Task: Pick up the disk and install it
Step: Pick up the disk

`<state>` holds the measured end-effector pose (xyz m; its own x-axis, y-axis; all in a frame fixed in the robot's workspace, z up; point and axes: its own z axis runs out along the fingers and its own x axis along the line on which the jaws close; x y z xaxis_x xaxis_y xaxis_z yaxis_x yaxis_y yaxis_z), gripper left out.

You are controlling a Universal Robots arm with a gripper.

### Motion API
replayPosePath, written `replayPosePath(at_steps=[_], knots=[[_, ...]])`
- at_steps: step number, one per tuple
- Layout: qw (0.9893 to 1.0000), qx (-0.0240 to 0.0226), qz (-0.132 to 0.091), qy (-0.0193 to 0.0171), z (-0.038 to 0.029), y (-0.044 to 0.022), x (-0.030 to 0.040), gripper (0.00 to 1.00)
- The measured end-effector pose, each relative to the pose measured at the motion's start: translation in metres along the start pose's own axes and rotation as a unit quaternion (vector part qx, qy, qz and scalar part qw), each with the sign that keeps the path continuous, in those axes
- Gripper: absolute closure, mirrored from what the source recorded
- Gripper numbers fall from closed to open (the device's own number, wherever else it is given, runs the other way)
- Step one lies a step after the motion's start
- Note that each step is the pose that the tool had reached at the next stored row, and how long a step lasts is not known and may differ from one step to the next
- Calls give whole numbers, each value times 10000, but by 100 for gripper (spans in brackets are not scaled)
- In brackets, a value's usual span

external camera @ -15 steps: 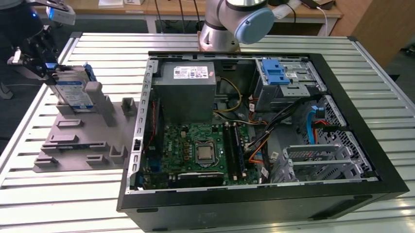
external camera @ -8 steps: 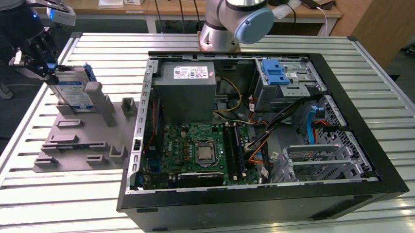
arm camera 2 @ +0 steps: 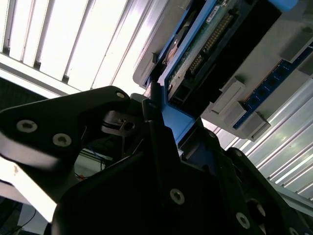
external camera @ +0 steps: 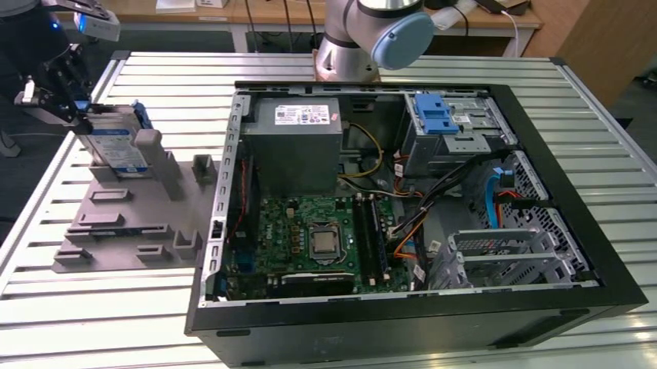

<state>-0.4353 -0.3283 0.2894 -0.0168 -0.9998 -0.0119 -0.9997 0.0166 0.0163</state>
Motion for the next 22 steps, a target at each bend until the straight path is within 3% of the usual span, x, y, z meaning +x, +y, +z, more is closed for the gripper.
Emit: replayPosePath(at_steps=[7,17,22], knots=[[10000,2,0,-1,-4,0,0,63],[10000,0,0,0,-106,2,-1,63],[10000,0,0,0,-121,2,-2,63]])
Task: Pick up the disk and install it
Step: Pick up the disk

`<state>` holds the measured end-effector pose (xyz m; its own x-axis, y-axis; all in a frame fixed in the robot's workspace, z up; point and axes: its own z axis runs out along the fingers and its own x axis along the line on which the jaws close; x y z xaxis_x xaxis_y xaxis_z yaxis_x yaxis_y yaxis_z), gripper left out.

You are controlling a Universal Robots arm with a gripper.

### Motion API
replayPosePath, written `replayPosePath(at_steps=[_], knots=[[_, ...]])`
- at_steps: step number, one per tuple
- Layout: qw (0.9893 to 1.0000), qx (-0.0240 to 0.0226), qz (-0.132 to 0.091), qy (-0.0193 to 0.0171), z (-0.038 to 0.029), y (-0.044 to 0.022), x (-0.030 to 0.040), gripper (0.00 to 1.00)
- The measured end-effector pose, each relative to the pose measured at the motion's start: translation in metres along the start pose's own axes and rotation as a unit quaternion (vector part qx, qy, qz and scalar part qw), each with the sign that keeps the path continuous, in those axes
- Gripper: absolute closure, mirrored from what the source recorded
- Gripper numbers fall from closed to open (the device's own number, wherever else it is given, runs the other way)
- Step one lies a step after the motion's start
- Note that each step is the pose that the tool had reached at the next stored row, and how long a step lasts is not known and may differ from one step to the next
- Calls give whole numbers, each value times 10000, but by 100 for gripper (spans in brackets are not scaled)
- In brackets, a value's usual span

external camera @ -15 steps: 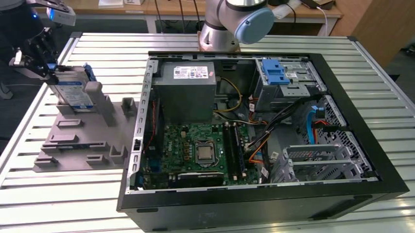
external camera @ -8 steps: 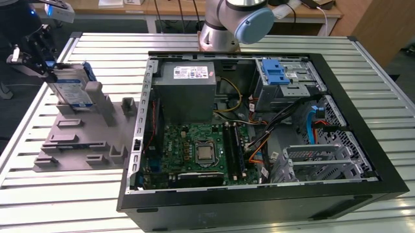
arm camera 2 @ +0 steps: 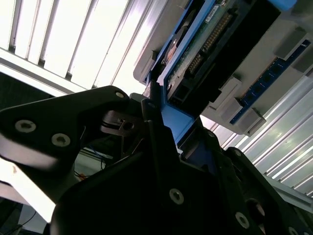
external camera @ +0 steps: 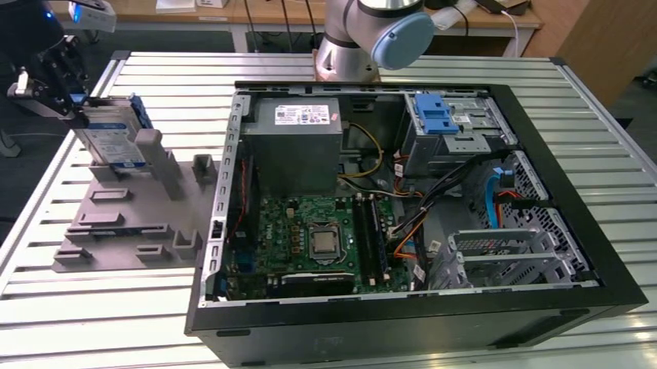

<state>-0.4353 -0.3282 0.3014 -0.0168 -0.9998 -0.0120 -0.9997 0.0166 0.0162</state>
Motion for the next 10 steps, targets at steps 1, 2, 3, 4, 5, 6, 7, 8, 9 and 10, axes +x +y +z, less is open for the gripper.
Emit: replayPosePath(at_steps=[1,2,3,4,5,6,7,8,9,10], knots=[[10000,0,0,0,0,0,0,63],[10000,0,0,0,-1,0,0,63],[10000,0,0,0,-1,0,0,63],[10000,0,0,1,-1,0,0,63],[10000,0,0,1,-1,0,0,63],[10000,0,0,1,-1,0,0,63],[10000,0,0,1,-1,0,0,63],[10000,0,0,1,-2,0,0,63],[10000,0,0,1,-4,0,0,63],[10000,-1,0,1,-7,0,0,63]])
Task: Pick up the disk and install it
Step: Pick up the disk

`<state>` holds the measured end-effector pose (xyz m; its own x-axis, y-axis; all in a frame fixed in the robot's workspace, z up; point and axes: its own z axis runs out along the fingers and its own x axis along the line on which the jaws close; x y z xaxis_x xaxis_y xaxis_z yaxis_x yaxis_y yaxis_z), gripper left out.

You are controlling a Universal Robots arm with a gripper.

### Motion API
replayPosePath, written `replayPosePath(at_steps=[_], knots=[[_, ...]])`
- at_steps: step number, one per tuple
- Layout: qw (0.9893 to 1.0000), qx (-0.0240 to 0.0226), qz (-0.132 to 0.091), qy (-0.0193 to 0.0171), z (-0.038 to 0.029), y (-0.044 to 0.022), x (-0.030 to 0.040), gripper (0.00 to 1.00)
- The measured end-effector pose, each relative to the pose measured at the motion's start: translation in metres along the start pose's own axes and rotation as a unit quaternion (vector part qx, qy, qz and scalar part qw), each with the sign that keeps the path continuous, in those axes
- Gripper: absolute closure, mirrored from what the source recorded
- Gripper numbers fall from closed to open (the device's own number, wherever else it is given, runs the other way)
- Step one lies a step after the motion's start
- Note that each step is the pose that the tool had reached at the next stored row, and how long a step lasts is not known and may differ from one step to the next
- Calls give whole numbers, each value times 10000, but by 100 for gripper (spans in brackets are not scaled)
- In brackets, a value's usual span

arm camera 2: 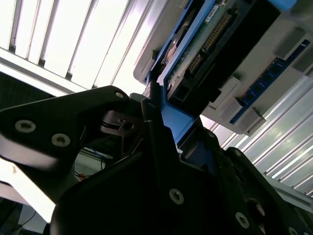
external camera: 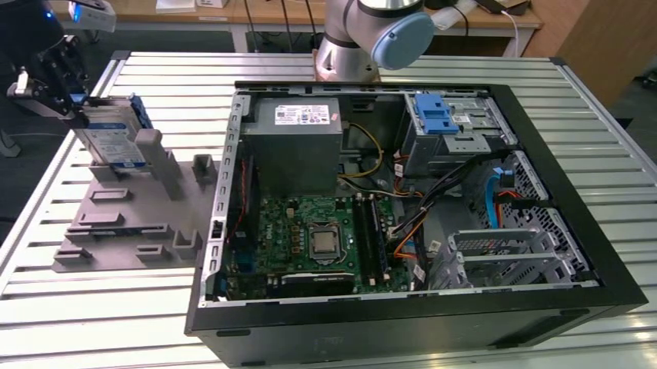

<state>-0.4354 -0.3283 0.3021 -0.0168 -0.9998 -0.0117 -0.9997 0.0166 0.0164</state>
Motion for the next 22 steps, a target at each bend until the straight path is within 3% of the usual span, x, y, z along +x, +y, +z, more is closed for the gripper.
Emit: replayPosePath(at_steps=[22], knots=[[10000,0,0,0,-99,1,-1,63]])
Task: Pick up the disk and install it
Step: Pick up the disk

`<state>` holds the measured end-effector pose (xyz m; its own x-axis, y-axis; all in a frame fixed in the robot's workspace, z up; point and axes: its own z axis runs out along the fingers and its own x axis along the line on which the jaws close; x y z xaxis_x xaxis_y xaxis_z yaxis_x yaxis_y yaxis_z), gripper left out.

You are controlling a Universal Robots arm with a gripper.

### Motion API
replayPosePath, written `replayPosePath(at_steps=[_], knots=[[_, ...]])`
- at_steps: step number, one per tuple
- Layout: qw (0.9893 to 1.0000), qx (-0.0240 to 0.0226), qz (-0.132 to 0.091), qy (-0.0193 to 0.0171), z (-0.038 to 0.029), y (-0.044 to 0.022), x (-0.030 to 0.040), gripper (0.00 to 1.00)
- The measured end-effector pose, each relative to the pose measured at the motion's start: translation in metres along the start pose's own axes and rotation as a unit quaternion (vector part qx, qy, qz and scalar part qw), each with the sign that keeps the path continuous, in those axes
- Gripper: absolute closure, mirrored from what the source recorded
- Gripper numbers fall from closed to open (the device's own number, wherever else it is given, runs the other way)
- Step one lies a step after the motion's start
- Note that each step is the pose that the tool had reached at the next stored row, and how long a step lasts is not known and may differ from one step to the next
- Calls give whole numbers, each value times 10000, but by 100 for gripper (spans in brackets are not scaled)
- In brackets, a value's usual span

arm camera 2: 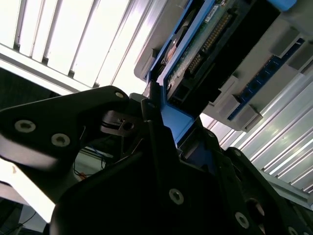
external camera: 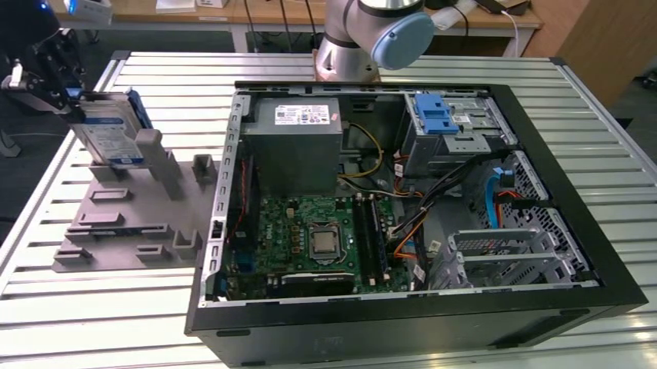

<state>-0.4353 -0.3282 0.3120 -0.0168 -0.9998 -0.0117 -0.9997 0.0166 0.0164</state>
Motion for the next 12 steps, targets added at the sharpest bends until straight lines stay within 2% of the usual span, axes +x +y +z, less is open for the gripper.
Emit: replayPosePath(at_steps=[12], knots=[[10000,0,0,0,-111,2,-1,63]])
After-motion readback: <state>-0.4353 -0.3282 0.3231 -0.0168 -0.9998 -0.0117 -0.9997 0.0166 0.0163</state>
